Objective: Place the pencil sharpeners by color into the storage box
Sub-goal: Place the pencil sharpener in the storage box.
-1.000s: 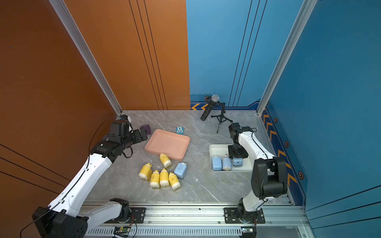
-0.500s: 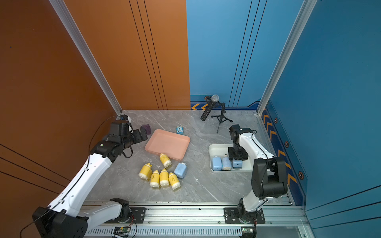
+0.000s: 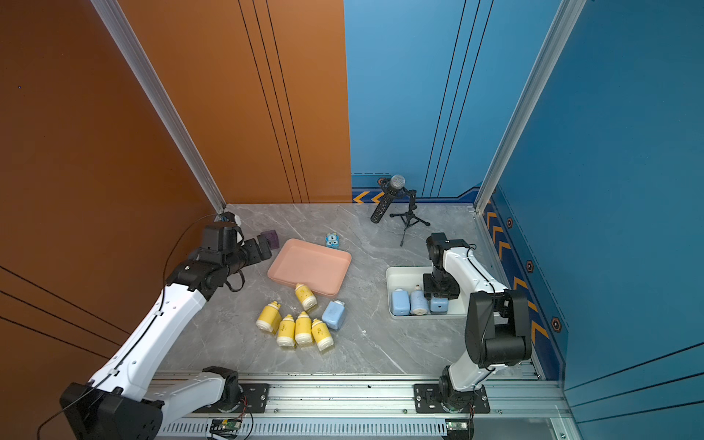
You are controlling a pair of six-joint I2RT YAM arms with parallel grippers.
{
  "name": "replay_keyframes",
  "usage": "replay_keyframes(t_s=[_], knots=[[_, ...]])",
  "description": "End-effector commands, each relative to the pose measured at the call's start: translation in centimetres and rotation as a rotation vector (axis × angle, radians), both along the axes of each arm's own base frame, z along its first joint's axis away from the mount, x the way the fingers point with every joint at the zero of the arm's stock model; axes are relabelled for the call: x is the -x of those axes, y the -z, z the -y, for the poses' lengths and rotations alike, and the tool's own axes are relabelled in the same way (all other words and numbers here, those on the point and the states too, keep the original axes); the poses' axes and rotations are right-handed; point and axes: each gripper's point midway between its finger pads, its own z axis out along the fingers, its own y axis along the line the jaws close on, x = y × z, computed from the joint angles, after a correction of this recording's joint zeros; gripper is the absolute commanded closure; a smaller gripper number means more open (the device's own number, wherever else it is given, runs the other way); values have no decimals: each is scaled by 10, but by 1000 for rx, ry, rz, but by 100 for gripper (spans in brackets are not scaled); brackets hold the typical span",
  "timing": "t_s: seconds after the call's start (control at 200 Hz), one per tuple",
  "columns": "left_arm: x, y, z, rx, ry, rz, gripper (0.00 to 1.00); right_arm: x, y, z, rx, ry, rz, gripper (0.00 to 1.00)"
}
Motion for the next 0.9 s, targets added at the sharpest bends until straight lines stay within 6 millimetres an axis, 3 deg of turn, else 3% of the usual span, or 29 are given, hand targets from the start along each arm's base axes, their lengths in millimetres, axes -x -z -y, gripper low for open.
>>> replay_keyframes(t_s=[0.0,0.896], knots=[[3,2,0,20,2,-9,2,0,6,-2,-22,32,-3,67],[2,4,-1,26,-3,-14,2,0,16,-2,-29,49,-7,65]])
